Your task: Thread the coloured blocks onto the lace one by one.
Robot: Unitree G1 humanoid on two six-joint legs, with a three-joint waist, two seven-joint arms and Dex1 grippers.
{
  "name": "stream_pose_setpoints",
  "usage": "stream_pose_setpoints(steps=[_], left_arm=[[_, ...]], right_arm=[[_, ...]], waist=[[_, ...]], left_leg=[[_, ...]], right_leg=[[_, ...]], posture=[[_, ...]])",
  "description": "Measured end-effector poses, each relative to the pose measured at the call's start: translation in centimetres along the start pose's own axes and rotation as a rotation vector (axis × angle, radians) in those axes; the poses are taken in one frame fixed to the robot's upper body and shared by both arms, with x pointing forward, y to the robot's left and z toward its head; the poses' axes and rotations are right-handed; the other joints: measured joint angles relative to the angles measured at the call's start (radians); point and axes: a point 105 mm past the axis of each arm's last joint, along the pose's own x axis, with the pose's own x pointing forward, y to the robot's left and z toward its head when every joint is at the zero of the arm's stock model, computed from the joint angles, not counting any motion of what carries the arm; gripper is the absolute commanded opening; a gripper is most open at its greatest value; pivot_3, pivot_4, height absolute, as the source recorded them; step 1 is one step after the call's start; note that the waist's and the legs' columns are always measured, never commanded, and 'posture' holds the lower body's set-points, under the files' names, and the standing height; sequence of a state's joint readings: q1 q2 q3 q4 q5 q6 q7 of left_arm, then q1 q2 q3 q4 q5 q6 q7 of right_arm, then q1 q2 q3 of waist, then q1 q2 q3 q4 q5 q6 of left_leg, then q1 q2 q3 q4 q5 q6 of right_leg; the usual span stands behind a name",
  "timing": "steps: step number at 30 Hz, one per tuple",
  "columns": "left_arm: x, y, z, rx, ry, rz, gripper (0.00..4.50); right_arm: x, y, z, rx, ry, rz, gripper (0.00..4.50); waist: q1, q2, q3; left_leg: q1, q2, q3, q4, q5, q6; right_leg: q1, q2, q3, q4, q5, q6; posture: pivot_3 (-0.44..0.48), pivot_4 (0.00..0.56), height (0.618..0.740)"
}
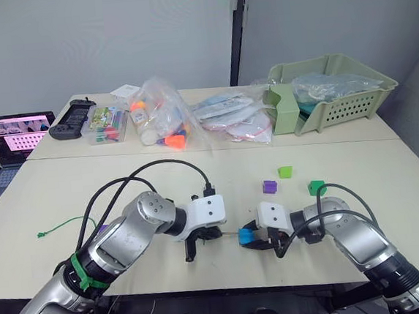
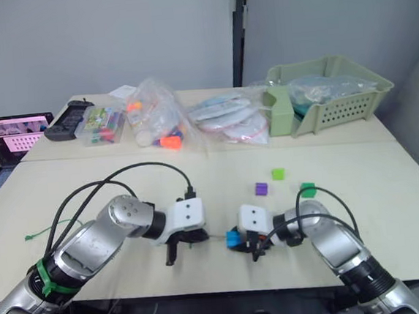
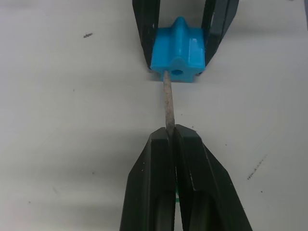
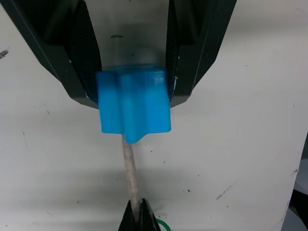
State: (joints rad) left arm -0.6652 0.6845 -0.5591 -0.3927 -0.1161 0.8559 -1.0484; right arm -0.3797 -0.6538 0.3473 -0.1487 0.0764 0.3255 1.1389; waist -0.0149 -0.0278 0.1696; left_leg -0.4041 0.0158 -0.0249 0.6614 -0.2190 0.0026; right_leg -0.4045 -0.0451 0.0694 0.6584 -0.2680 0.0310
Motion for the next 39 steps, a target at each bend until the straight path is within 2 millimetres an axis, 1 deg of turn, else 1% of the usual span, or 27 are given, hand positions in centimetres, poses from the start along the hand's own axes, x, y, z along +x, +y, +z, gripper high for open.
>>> stream_pose_setpoints(steps=[6, 11, 18, 24, 28, 39], left_arm=[[1.2, 0.1, 0.0, -0.022, -0.001, -0.015, 0.00], [1.2, 0.0, -0.1, -0.023, 0.004, -0.018, 0.00], [0.8, 0.0, -0.4, -0.017, 0.019, -0.020, 0.00], [-0.7, -0.2, -0.8, -0.015, 0.050, -0.012, 0.00], [-0.9, -0.4, -1.0, -0.033, 0.065, -0.012, 0.00], [-1.0, -0.8, -0.8, -0.041, 0.064, -0.025, 0.00]], right_arm=[[0.3, 0.2, 0.3, -0.011, 0.002, 0.006, 1.34], [0.4, 0.3, 0.4, -0.009, -0.001, 0.009, 1.34], [0.4, 0.3, 0.3, -0.007, 0.002, 0.007, 1.34], [0.1, 0.3, 0.0, -0.017, 0.011, 0.002, 1.34], [0.0, 0.3, 0.0, -0.018, 0.011, 0.001, 1.34], [0.0, 0.3, 0.0, -0.021, 0.010, 0.002, 1.34]], waist=[[0.000, 0.000, 0.000], [-0.003, 0.000, 0.000], [-0.003, 0.000, 0.000], [0.002, 0.000, 0.000], [0.003, 0.000, 0.000], [0.003, 0.000, 0.000]], left_leg=[[0.000, 0.000, 0.000, 0.000, 0.000, 0.000], [0.000, 0.000, 0.000, 0.000, 0.000, 0.000], [0.000, 0.000, 0.000, 0.000, 0.000, 0.000], [0.000, 0.000, 0.000, 0.000, 0.000, 0.000], [0.000, 0.000, 0.000, 0.001, 0.000, 0.000], [0.000, 0.000, 0.000, 0.001, 0.000, 0.000]], right_leg=[[0.000, 0.000, 0.000, 0.000, 0.000, 0.000], [-0.001, 0.000, 0.000, 0.001, 0.000, 0.000], [0.000, 0.000, 0.000, 0.001, 0.000, 0.000], [0.001, 0.000, 0.000, 0.000, 0.000, 0.000], [0.001, 0.000, 0.000, 0.000, 0.000, 0.000], [0.001, 0.000, 0.000, 0.000, 0.000, 0.000]], posture=[[0.000, 0.150, 0.740], [0.000, 0.150, 0.740], [0.000, 0.150, 0.740], [0.000, 0.150, 0.740], [0.000, 0.150, 0.740], [0.000, 0.150, 0.740]])
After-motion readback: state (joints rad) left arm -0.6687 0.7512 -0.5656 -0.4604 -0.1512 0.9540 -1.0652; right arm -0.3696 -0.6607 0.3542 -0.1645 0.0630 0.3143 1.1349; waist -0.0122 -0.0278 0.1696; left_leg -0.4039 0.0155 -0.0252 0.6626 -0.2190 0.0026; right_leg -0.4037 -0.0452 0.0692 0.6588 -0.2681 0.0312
